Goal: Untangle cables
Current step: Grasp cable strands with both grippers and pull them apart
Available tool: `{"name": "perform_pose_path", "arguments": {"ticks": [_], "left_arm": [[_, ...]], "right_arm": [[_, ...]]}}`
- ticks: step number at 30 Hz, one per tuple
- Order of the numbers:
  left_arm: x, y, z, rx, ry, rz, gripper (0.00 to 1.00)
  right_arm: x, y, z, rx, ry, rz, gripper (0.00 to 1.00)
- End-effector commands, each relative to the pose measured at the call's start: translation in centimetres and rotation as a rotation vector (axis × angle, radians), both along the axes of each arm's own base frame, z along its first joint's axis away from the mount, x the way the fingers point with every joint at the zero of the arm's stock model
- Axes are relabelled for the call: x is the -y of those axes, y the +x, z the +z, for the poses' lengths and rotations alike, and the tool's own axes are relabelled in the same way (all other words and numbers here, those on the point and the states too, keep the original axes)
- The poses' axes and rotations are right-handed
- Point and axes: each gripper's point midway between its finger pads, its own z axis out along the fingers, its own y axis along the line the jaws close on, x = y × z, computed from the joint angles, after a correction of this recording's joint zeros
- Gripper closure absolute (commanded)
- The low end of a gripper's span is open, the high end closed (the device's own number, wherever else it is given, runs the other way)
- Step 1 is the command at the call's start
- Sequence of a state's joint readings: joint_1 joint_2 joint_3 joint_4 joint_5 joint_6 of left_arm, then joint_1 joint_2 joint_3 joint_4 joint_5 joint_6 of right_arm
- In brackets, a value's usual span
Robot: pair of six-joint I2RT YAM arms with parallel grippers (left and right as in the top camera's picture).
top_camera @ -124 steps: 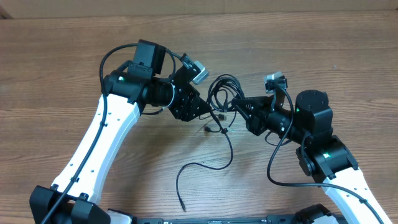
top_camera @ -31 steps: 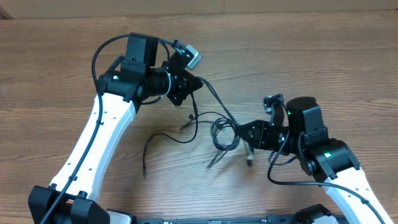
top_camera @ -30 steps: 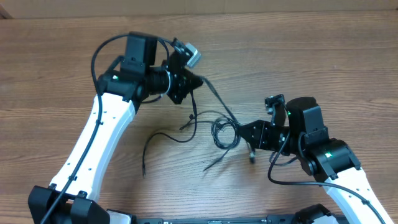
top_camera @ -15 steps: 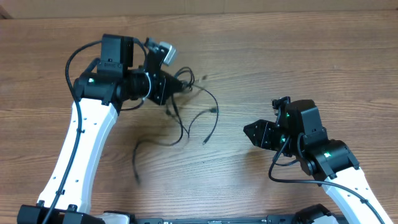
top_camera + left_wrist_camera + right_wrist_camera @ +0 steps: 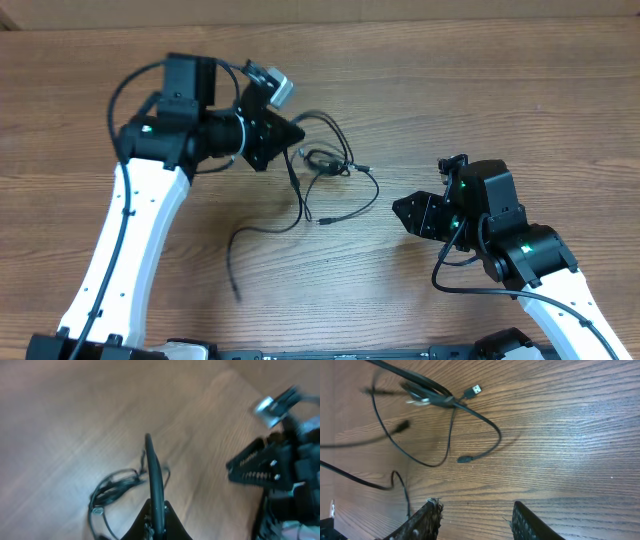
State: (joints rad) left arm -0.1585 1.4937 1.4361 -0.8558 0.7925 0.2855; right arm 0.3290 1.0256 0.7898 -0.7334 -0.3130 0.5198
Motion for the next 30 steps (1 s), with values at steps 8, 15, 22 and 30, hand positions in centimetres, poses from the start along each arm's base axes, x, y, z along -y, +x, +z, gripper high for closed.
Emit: {"name": "perform_pose_path", "arguments": {"ticks": [8, 15, 22, 30], "left_arm": [[0.9, -2.6, 11.5, 0.226, -0.196, -0.07, 0.96], [2.3, -4.8, 13.4, 0.252, -0.307, -0.22, 0.96], [2.5, -5.5, 13.7, 0.242, -0.336, -0.255, 0.96], [2.7, -6.3, 14.2, 0.233, -0.373, -0.298, 0.96]], "right_arm": [[-1.5, 1.2, 2.0, 0.105, 0.069, 0.061, 0.48], [-3.3, 4.2, 6.9, 0.379, 0.14, 0.138, 0.37], [-5.3, 3.6, 8.9, 0.517, 0.178, 0.323, 0.37], [-7.3, 2.3, 9.8, 0.579, 0.225, 0.467, 0.34]]}}
